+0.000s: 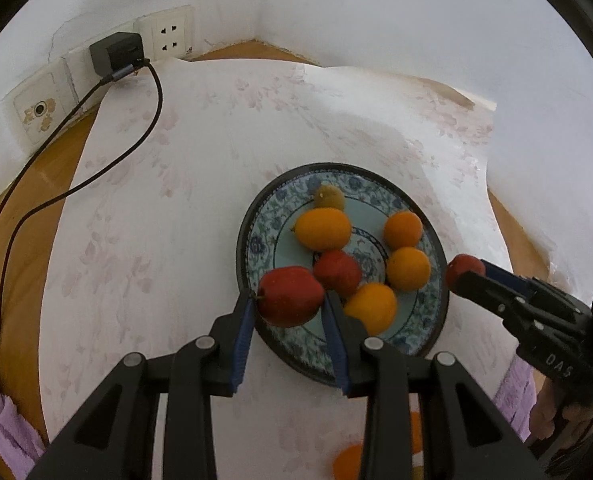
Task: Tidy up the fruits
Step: 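Carry both red apples over the plate and lower them onto it, then open both tools to release the apples on the plate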
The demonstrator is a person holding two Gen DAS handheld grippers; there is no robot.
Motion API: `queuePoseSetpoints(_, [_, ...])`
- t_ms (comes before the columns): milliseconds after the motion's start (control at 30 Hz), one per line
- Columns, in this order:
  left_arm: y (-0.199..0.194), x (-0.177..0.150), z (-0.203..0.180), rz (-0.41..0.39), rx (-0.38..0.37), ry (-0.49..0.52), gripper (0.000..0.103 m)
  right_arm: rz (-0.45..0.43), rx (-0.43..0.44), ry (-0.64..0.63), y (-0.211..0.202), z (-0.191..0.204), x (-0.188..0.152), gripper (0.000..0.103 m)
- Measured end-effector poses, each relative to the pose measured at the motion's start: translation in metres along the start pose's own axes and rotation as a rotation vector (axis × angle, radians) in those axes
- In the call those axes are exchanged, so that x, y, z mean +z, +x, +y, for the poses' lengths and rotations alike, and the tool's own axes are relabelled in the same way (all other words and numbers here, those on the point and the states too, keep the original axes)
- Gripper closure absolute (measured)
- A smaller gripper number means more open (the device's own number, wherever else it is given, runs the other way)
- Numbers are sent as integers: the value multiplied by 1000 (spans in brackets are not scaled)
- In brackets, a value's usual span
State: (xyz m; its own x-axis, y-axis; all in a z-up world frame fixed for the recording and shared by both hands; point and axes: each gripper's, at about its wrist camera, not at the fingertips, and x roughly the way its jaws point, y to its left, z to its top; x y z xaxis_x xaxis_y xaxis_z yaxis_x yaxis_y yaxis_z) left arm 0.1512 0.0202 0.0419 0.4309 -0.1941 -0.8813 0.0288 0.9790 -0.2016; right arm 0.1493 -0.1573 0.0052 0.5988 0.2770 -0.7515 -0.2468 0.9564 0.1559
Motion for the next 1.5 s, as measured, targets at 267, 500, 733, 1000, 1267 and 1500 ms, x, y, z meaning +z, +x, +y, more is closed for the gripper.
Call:
queuePoseSetpoints(267, [11,7,2,8,5,8,68,7,-10,-9,12,-3,6,69])
queuePoseSetpoints(500, [17,9,1,14,2,11,68,14,-21,-16,19,-5,6,69])
queuePoseSetpoints(733, [19,10,0,16,3,16,67,15,-24,-20,22,-5,6,69])
queuePoseSetpoints(1000, [18,9,-2,18,6,24,60,8,-13,-18,19,-6,6,65])
queuePoseSetpoints(1267, [4,3,-3,-2,12,32,50,-7,3,-23,6,3,3,59])
queuePoseSetpoints(1500, [-9,-6,-7,11,10,23,50,-4,26,-20,-7,12,-14,58])
